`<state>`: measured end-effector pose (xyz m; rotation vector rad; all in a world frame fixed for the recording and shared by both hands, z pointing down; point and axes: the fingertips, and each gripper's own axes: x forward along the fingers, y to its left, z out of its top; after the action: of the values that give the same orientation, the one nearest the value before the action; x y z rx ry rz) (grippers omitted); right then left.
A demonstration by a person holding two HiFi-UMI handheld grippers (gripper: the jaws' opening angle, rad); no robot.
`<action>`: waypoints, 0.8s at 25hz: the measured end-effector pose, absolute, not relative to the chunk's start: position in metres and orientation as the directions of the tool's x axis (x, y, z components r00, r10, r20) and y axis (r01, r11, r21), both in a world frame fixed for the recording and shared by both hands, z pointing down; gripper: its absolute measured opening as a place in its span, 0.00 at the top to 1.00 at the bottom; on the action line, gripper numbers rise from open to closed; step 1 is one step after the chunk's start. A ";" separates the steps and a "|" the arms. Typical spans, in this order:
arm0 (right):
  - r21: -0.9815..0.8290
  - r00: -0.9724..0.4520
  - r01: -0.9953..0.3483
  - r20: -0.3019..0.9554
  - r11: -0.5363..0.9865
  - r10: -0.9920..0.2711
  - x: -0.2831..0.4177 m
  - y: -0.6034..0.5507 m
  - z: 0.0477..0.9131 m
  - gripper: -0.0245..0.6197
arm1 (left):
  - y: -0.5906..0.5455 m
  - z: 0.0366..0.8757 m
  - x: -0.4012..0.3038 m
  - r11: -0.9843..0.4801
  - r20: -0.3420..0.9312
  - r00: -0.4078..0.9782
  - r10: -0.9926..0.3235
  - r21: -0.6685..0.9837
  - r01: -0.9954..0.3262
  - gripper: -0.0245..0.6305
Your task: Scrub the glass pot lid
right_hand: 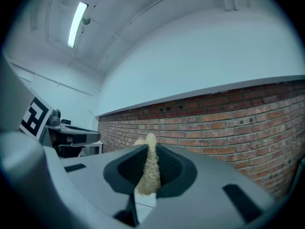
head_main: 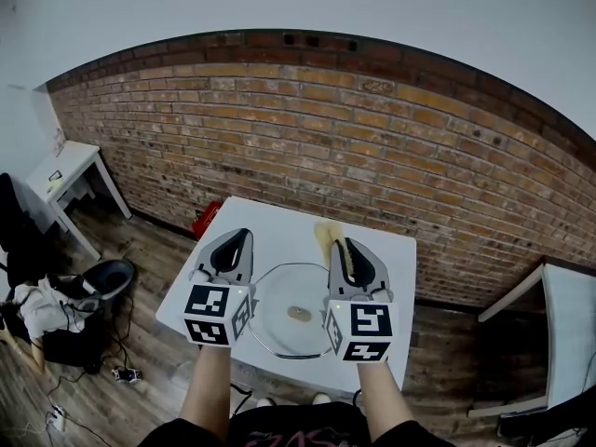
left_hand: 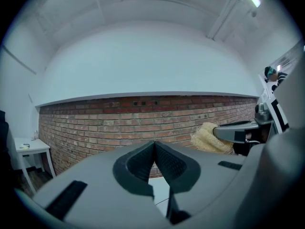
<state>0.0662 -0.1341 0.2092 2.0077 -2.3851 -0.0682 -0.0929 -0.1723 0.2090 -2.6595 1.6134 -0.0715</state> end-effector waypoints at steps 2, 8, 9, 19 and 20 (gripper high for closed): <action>0.049 -0.170 -0.984 -0.009 0.169 -0.985 0.066 -0.134 0.211 0.88 | -0.172 0.211 -0.094 -0.458 0.026 0.457 -0.889 -0.053 -0.887 0.94; 0.049 -0.174 -0.984 -0.007 0.173 -0.985 0.067 -0.139 0.212 0.88 | -0.176 0.213 -0.093 -0.456 0.032 0.455 -0.890 -0.048 -0.889 0.94; 0.047 -0.174 -0.984 -0.006 0.174 -0.985 0.068 -0.139 0.213 0.88 | -0.176 0.214 -0.093 -0.455 0.034 0.454 -0.890 -0.047 -0.889 0.94; 0.041 -0.177 -0.983 -0.002 0.177 -0.984 0.070 -0.142 0.215 0.88 | -0.177 0.217 -0.094 -0.448 0.043 0.446 -0.894 -0.048 -0.893 0.94; 0.040 -0.177 -0.983 -0.002 0.177 -0.984 0.071 -0.142 0.215 0.88 | -0.177 0.217 -0.093 -0.448 0.043 0.446 -0.894 -0.048 -0.893 0.94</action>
<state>0.0710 -0.1421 0.2149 1.9991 -2.3910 -0.0500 -0.0932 -0.1775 0.2168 -2.6560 1.6410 -0.0968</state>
